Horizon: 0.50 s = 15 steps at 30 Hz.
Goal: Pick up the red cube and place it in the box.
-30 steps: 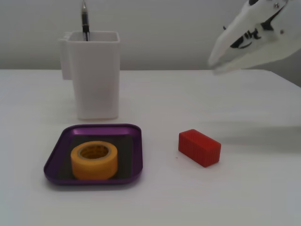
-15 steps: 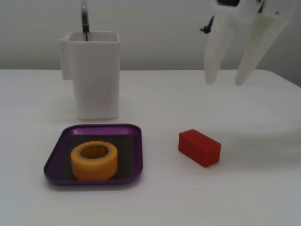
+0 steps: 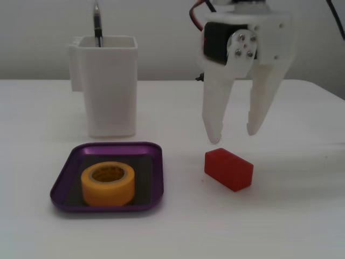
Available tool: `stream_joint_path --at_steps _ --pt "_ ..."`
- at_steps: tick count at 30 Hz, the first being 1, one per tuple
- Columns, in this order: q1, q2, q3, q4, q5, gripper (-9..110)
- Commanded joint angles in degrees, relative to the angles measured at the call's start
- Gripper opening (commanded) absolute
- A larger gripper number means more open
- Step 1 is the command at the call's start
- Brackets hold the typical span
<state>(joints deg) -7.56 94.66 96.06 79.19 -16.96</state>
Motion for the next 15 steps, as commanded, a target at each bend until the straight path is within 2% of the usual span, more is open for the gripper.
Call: stream_joint_path --at_steps 1,15 --pt "-0.44 -0.18 -1.85 -1.58 -0.26 17" --pt "-0.53 -7.38 0.18 -6.77 -1.49 17"
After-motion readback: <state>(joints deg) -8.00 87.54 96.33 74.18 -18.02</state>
